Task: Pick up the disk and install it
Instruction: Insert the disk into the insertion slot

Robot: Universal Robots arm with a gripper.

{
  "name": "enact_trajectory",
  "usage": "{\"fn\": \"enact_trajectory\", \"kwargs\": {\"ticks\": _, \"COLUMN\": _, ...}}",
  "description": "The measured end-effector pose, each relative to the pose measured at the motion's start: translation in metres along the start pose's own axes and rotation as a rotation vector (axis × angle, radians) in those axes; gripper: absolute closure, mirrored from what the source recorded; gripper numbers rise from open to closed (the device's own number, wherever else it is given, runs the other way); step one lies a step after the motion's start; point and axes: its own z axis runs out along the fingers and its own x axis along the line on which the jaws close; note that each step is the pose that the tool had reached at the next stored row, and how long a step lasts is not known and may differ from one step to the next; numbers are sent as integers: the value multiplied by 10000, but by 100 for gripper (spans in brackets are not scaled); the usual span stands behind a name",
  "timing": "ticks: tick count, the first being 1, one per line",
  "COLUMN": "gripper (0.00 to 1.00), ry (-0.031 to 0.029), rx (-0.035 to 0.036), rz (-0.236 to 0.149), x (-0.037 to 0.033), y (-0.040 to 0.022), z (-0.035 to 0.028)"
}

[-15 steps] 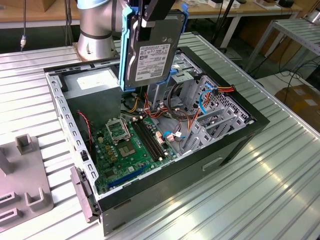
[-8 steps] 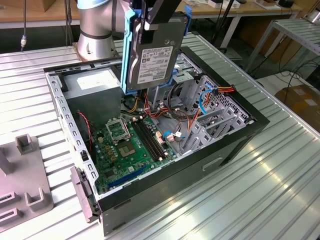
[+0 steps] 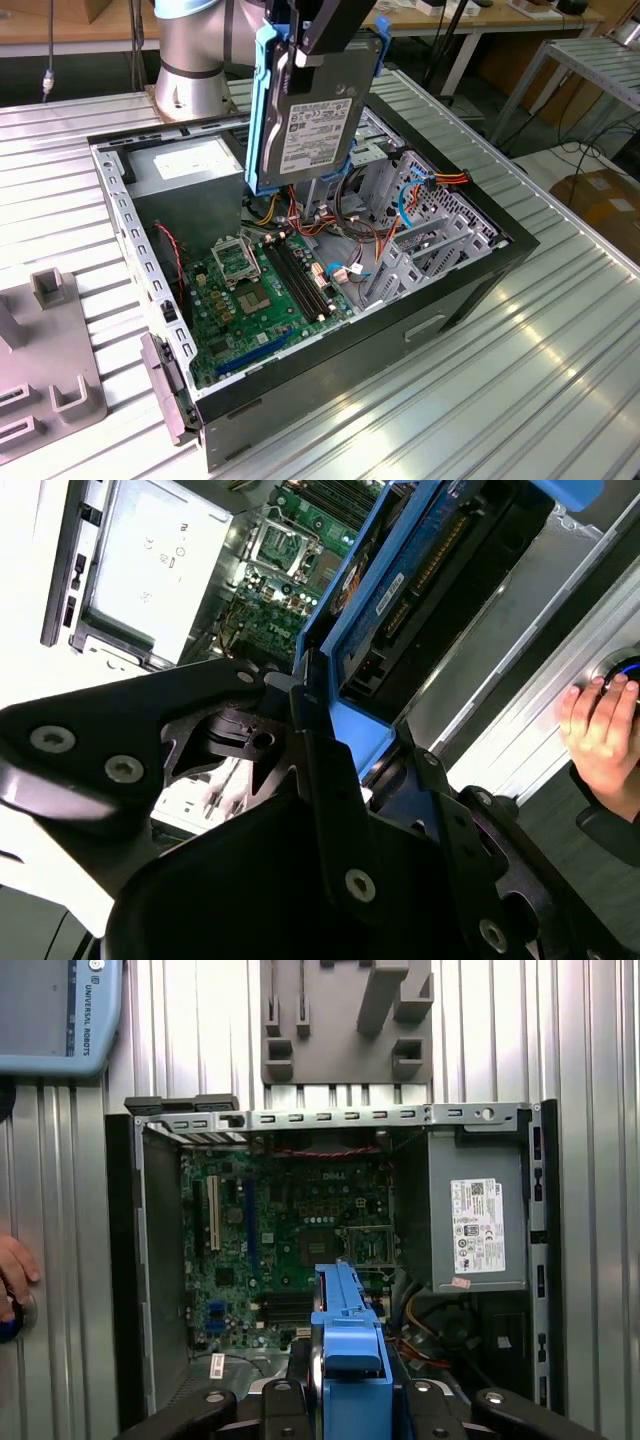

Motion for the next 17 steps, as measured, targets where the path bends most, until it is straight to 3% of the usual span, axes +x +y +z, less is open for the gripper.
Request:
{"fn": "enact_trajectory", "kwargs": {"ticks": 8, "gripper": 63, "ry": 1, "rx": 0, "rz": 1, "x": 114, "y": -8, "z": 2}}
{"fn": "enact_trajectory", "kwargs": {"ticks": 14, "gripper": 63, "ry": 1, "rx": 1, "rz": 0, "x": 143, "y": -19, "z": 3}}
{"fn": "enact_trajectory", "kwargs": {"ticks": 17, "gripper": 63, "ry": 1, "rx": 1, "rz": 0, "x": 148, "y": -63, "z": 4}}
